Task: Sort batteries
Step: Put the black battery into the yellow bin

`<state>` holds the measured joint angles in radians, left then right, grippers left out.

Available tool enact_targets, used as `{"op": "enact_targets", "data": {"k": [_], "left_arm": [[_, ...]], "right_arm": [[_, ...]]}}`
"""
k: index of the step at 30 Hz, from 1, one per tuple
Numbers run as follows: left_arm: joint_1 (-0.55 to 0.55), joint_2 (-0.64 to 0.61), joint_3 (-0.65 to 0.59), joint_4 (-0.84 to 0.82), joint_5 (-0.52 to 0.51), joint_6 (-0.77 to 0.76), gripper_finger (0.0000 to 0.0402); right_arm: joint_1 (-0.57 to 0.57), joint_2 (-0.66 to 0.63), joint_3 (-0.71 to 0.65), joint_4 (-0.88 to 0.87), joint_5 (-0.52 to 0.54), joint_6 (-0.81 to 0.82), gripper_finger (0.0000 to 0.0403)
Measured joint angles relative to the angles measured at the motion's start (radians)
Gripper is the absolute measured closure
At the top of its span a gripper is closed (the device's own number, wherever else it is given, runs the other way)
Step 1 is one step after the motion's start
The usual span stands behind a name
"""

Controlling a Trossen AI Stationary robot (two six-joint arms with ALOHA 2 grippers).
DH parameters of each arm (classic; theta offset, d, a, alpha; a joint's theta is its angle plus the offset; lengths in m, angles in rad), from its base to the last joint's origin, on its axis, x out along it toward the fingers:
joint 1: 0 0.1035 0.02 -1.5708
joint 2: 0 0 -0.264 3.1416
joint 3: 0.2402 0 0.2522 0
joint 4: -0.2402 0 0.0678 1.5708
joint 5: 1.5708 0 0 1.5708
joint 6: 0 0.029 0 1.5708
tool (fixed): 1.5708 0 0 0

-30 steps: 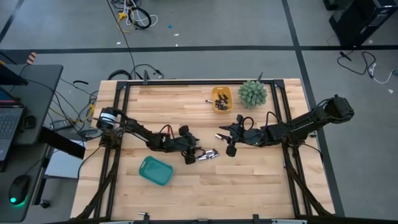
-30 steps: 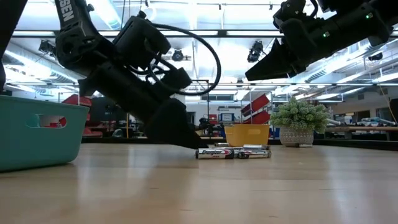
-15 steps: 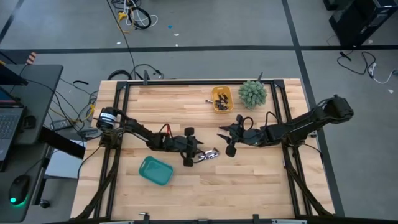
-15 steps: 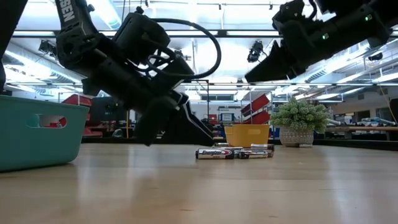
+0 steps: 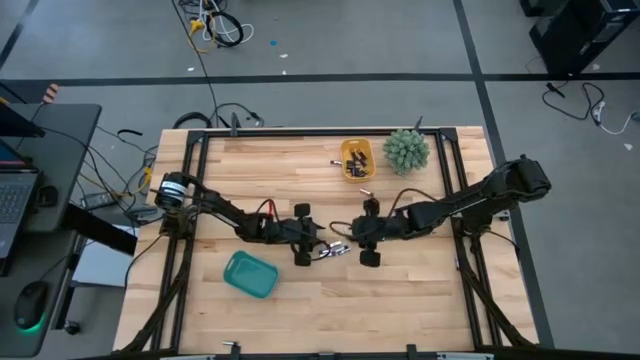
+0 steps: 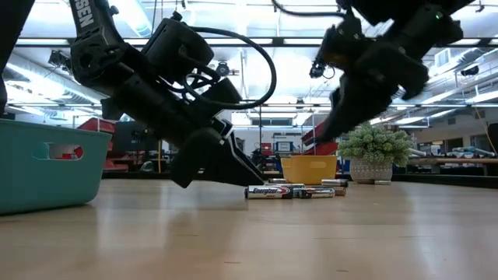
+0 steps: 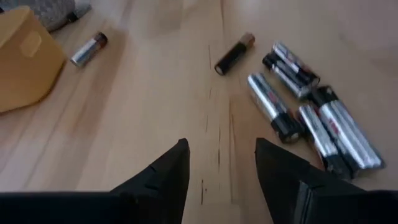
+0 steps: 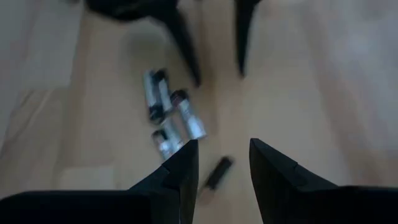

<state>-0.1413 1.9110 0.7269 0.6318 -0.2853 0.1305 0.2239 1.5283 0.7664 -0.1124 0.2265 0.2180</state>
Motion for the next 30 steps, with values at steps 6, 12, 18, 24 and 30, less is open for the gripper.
{"op": "enact_targets", "data": {"k": [6,12,18,24,30], "left_arm": [[0.000,0.000,0.000,-0.029,-0.001,-0.010,0.0224],[0.000,0.000,0.000,-0.015,-0.001,-0.011,0.0224],[0.000,0.000,0.000,-0.017,0.000,-0.037,0.0224],[0.000,0.000,0.000,-0.017,0.000,-0.037,0.0224],[0.000,0.000,0.000,-0.019,0.001,-0.038,0.0224]], "right_arm": [[0.057,0.088,-0.002,0.032,0.009,0.049,0.0275],[0.056,0.153,-0.002,0.037,0.126,0.133,0.0275],[0.035,0.222,0.001,0.040,0.130,0.228,0.0276],[0.035,0.223,0.000,0.039,0.126,0.229,0.0276],[0.054,0.032,-0.001,-0.194,0.209,0.280,0.0276]]}}
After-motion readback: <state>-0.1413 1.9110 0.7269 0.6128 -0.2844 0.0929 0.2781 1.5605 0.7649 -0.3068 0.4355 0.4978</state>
